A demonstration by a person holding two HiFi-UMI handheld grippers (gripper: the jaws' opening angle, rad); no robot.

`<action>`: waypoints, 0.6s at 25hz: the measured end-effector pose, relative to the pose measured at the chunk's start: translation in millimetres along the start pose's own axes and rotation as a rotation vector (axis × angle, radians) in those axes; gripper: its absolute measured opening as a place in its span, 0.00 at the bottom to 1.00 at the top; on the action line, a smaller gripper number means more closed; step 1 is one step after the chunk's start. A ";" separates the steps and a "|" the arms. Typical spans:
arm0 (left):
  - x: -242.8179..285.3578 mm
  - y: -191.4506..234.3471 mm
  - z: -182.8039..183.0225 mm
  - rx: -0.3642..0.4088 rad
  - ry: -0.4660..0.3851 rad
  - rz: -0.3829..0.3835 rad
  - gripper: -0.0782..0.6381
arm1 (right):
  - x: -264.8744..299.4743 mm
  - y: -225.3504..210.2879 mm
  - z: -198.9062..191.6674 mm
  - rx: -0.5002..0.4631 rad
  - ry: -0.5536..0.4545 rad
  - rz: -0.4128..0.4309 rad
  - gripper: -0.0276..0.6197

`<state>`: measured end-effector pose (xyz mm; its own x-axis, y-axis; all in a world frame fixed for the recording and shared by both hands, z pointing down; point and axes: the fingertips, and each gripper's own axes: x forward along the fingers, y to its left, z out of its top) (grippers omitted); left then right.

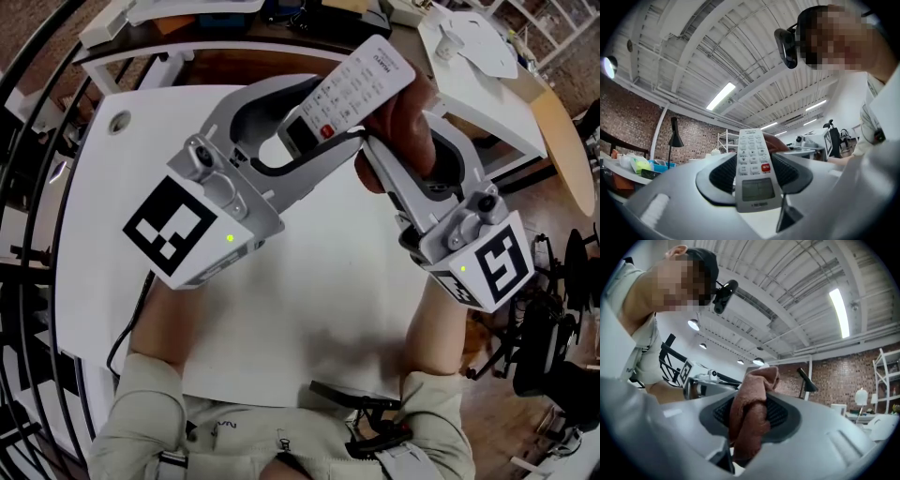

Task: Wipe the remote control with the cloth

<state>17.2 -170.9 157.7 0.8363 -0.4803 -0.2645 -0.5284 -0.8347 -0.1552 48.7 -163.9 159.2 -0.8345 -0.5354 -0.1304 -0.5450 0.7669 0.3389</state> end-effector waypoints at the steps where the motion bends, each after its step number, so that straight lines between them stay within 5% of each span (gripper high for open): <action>1: -1.0 0.5 0.9 0.003 -0.009 -0.009 0.45 | 0.2 1.9 0.2 -0.003 -0.001 0.010 0.23; 15: -7.3 -8.0 4.4 -0.179 -0.044 -0.159 0.45 | 8.3 48.0 -21.2 -0.169 0.130 0.207 0.23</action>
<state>14.7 -159.5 156.6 0.8979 -0.3299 -0.2916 -0.3528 -0.9353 -0.0284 17.4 -139.0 194.1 -0.9032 -0.4228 0.0740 -0.3340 0.8006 0.4975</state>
